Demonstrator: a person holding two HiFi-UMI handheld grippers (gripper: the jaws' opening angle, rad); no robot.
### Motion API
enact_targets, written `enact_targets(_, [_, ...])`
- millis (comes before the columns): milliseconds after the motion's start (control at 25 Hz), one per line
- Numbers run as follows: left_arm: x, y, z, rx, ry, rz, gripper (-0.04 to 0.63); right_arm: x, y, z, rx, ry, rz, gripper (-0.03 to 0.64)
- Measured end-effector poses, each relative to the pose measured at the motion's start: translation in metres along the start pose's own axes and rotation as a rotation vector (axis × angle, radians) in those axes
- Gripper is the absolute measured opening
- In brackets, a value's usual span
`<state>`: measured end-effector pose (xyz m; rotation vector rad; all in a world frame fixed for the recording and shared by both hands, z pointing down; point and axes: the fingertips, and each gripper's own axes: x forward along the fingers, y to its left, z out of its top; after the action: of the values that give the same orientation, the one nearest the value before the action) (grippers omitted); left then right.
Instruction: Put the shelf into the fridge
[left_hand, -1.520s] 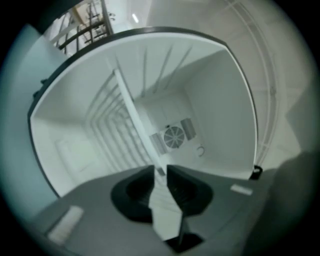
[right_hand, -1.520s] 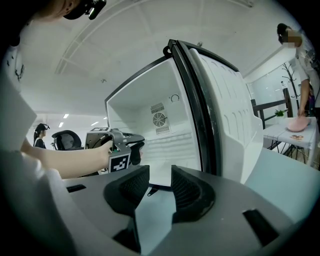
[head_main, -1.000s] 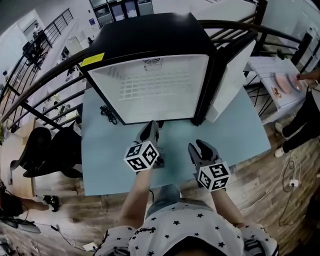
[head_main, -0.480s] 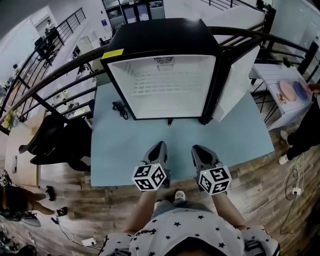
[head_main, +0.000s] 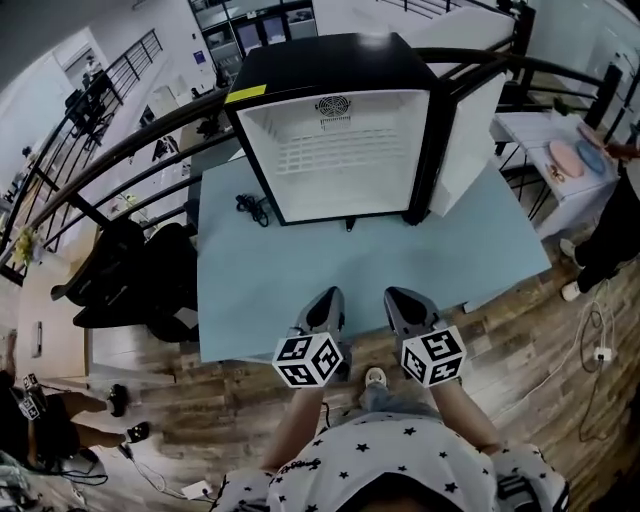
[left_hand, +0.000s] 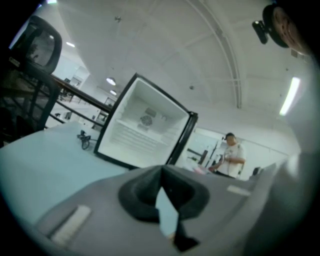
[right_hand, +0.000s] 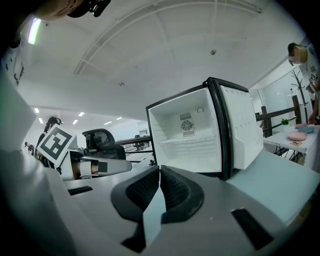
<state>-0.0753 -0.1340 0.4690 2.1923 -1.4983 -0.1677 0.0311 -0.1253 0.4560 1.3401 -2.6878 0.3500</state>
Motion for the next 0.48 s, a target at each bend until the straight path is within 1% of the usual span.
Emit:
enact_targets(200, [-0.046,-0.006,-0.011,0.0,0.032,-0.015,0.005,-0.033,0.034,-0.01,0.015,0.008,-0.034,0.025])
enact_targets(480, [-0.111,-0.013,-0.028,0.021,0.043,-0.013,0.005,-0.074,0.085,-0.029,0.008,0.02,-0.027,0.025])
